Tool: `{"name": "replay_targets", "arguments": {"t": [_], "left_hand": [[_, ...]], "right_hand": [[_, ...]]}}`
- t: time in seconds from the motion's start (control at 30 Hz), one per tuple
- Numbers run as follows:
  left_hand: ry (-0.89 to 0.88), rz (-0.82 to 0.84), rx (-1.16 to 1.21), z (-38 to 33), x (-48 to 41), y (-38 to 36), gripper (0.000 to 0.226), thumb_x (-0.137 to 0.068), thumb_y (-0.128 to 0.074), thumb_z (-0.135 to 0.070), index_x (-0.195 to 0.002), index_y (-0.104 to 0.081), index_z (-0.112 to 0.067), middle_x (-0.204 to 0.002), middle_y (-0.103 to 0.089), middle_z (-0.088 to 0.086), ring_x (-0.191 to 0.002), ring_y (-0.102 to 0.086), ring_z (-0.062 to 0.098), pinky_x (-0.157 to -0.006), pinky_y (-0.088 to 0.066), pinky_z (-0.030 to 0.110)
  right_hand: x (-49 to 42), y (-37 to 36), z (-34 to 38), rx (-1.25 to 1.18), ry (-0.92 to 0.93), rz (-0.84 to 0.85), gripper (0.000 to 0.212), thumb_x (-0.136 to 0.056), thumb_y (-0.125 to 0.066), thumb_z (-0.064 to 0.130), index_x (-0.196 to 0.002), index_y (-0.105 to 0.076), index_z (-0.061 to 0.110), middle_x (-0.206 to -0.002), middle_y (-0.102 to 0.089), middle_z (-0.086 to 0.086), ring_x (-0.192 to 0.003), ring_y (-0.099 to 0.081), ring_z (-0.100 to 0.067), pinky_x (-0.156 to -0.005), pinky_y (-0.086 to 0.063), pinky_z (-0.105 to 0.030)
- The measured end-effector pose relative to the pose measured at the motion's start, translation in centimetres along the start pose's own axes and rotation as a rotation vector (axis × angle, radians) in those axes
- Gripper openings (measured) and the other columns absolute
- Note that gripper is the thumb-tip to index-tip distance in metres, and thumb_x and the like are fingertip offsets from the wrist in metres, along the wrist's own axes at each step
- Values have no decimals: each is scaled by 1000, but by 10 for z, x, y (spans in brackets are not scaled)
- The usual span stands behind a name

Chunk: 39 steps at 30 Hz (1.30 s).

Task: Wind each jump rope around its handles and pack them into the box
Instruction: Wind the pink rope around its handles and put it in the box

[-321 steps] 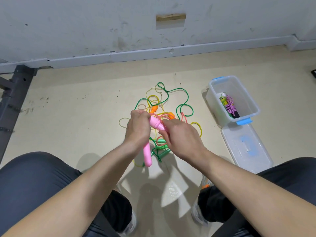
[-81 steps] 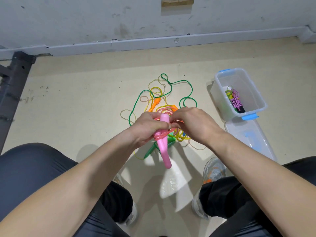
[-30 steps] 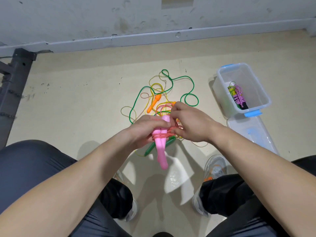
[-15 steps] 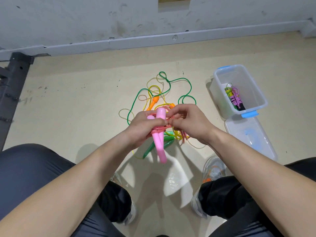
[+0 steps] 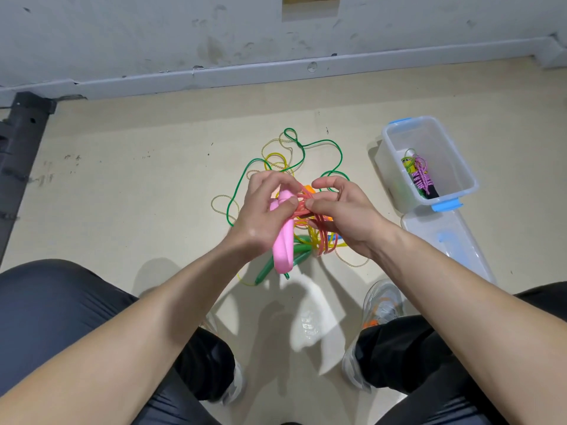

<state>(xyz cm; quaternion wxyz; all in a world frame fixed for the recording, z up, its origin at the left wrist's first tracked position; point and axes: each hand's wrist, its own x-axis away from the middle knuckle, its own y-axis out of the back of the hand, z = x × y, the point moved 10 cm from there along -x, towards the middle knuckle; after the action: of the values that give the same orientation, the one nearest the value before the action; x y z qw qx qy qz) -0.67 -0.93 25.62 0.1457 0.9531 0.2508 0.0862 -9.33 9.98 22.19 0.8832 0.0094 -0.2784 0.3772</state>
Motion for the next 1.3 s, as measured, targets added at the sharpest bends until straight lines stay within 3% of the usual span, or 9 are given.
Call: {"name": "replay_targets", "arguments": {"t": [0.13, 0.23, 0.37, 0.53, 0.7, 0.87, 1.0, 1.1, 1.3], "left_hand": [[-186, -1, -263, -12, -2, 3, 17, -91, -61, -23, -96, -70, -36, -121, -56, -13, -117, -57, 6, -96, -47, 31], [-216, 34, -377, -15, -6, 5, 14, -89, -65, -38, -100, -72, -40, -125, -61, -14, -115, -59, 6, -96, -49, 37], [-224, 42, -482, -22, -4, 4, 16, -84, -72, -45, -99, -75, -39, -124, -64, -20, -109, -61, 4, -90, -50, 34], [-237, 95, -620, -22, -3, -4, 29, -82, -62, -56, -100, -73, -36, -112, -67, -16, -100, -66, 18, -79, -52, 44], [-223, 130, -684, -17, -4, -11, 14, -91, -68, -45, -102, -69, -36, -104, -65, -13, -96, -63, 17, -78, -51, 43], [-222, 211, -682, -18, -6, -11, 11, -95, -64, -37, -104, -67, -33, -104, -67, -11, -96, -61, 17, -79, -47, 36], [-233, 299, -828, -10, 0, -25, 17, -100, -54, -37, -112, -58, -26, -125, -57, -4, -98, -61, 30, -83, -48, 41], [-276, 326, -976, -9, 3, -34, 22, -102, -49, -36, -114, -54, -19, -135, -51, -1, -93, -62, 36, -75, -49, 43], [-303, 271, -1147, -7, 6, -41, 23, -99, -46, -33, -112, -53, -15, -116, -57, 4, -79, -61, 38, -62, -42, 41]], "right_hand": [[0, 1, 2, 17, 26, -11, 35, -91, -64, -8, -118, -51, 11, -79, -70, -3, -62, -67, -12, -62, -52, -28], [1, 3, 4, 55, 47, -21, 36, -91, -64, -9, -119, -52, 11, -74, -70, 0, -62, -66, -13, -63, -51, -27], [2, 5, 4, 93, 62, -61, 38, -86, -67, -11, -111, -53, 15, -73, -68, -7, -65, -62, -22, -67, -49, -32], [4, 8, -2, 119, 61, -99, 43, -80, -72, -10, -109, -54, 15, -76, -68, -14, -74, -62, -29, -73, -49, -37], [8, 10, -3, 118, 74, -151, 45, -81, -66, -13, -117, -53, 11, -68, -68, -3, -59, -63, -14, -69, -49, -30], [10, 7, 0, 208, 81, -143, 41, -81, -70, -5, -109, -53, 19, -76, -74, -9, -65, -67, -16, -66, -47, -29], [10, 7, 0, 350, 75, -180, 40, -68, -65, 10, -102, -52, 25, -69, -72, -3, -59, -60, -15, -64, -43, -31], [11, 6, 4, 445, 103, -186, 34, -71, -68, 13, -99, -53, 25, -65, -73, 1, -60, -64, -11, -65, -47, -30], [11, 7, 1, 504, 86, -206, 32, -70, -67, 8, -95, -54, 23, -64, -73, 0, -61, -67, -16, -77, -60, -45]]}}
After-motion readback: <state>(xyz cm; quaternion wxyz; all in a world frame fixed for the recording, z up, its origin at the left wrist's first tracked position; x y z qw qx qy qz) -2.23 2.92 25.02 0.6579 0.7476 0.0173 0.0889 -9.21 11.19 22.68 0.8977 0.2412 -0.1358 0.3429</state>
